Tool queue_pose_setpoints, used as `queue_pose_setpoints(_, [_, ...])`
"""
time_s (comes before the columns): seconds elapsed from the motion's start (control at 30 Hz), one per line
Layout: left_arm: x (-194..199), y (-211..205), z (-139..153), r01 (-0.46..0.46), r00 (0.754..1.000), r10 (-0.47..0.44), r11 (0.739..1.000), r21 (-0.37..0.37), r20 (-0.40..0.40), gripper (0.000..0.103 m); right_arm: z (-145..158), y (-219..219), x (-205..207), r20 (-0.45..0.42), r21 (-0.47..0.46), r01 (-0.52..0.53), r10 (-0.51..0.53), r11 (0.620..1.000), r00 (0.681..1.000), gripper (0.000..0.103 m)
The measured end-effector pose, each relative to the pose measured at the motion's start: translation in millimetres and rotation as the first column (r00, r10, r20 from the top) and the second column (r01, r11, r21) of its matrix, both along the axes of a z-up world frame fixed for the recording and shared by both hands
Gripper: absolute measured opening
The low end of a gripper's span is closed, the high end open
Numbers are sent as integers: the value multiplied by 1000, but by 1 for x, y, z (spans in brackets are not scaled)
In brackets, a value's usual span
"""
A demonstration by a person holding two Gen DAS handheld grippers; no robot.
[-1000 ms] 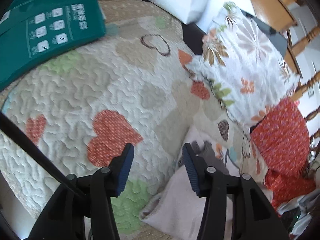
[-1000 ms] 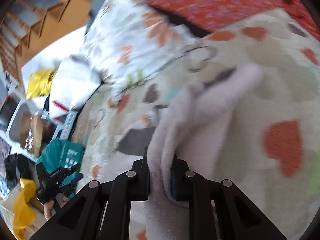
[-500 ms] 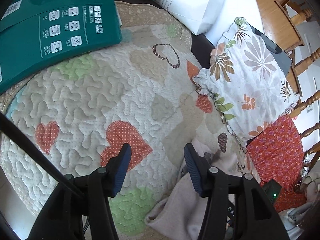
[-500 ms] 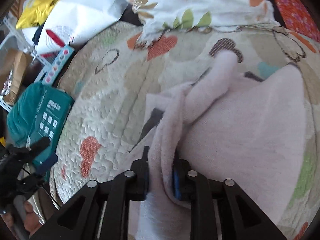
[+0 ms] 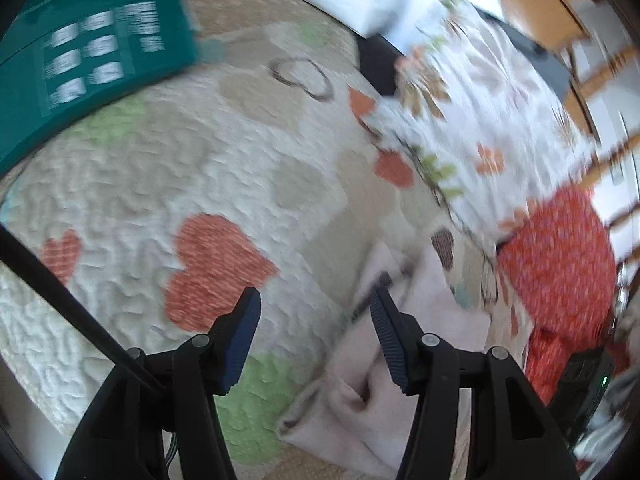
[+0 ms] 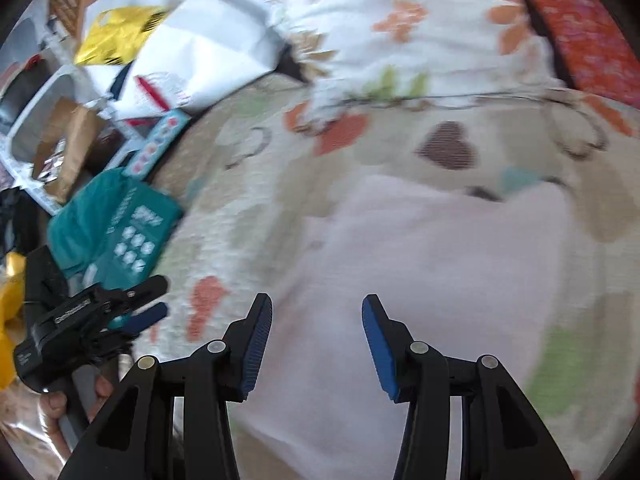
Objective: Fold small clothes
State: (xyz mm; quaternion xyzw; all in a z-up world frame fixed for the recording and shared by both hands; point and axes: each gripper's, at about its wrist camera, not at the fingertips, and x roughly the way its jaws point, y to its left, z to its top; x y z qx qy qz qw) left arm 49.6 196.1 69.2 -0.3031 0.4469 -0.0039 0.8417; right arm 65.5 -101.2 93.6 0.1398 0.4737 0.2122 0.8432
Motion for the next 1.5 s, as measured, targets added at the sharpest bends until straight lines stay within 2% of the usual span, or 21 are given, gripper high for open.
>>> queue_pose_setpoints(0.1, [13,-37,-12,152,988,-151,988,32,-31,55,-5,-32,-9,-18,-21,50,-50,999,999,51])
queue_pose_setpoints(0.17, [19,-61,-27,247,966,-244,969,28,-79,55,-8,-46,-17,-21,-34,67,-68,997,997,51])
queue_pose_setpoints(0.23, [21,-84,-44,311,944,-298,946,86,-141,54,-8,-58,-25,-18,-56,77,-78,995,997,51])
queue_pose_setpoints(0.3, [19,-104,-52,360,928,-328,911,200,-176,40,-8,-68,-33,-10,-74,84,-85,994,996,51])
queue_pose_setpoints(0.33, [17,-111,-51,384,920,-350,894,230,-174,22,-8,-72,-37,-7,-81,87,-88,993,996,52])
queue_pose_setpoints(0.37, [14,-114,-48,399,915,-370,887,231,-159,13,-8,-75,-40,-6,-86,91,-92,992,996,53])
queue_pose_setpoints(0.43, [3,-110,-38,394,919,-376,898,197,-123,11,-10,-83,-47,-9,-87,98,-99,991,995,53])
queue_pose_setpoints(0.53, [-15,-89,-31,376,924,-369,924,70,-100,11,-16,-93,-56,-11,-74,110,-112,991,994,54])
queue_pose_setpoints(0.57, [-17,-84,-32,363,928,-355,930,61,-110,11,-18,-95,-58,-13,-66,115,-116,991,993,56])
queue_pose_setpoints(0.63, [-14,-80,-42,337,933,-319,937,94,-165,11,-23,-100,-63,-20,-43,125,-126,991,992,56])
queue_pose_setpoints(0.73, [-11,-74,-58,320,928,-302,946,49,-217,12,-29,-99,-67,-26,-11,122,-123,992,992,56])
queue_pose_setpoints(0.83, [-10,-80,-53,326,928,-302,941,88,-218,15,-30,-90,-67,-8,-21,117,-117,993,993,56])
queue_pose_setpoints(1.0, [-3,-87,-39,343,927,-316,932,116,-202,18,-12,-74,-65,110,-113,149,-136,982,984,56])
queue_pose_setpoints(1.1, [-7,-74,-16,316,945,-295,936,158,-141,18,3,-69,-54,165,-128,153,-131,980,978,55])
queue_pose_setpoints(1.13, [-8,-69,-8,300,952,-282,936,182,-118,21,6,-66,-46,168,-126,137,-115,982,979,51])
queue_pose_setpoints(1.23, [-9,-63,2,248,969,-239,943,222,-66,36,2,-56,-19,114,-60,47,-40,997,993,48])
queue_pose_setpoints(1.33, [2,-76,-11,292,955,-274,936,195,-117,37,-33,-51,17,-63,136,-54,63,989,996,45])
queue_pose_setpoints(1.4, [10,-86,-28,314,940,-273,925,214,-203,37,-58,-58,35,-140,200,8,20,980,990,33])
queue_pose_setpoints(1.43, [13,-89,-36,322,932,-265,918,231,-246,37,-68,-68,42,-167,247,73,-32,966,985,20])
queue_pose_setpoints(1.47, [14,-92,-42,329,925,-262,913,242,-274,37,-73,-76,47,-192,281,124,-71,952,979,14])
queue_pose_setpoints(1.5, [16,-95,-47,339,919,-263,909,243,-294,37,-78,-85,52,-233,325,185,-112,927,966,14])
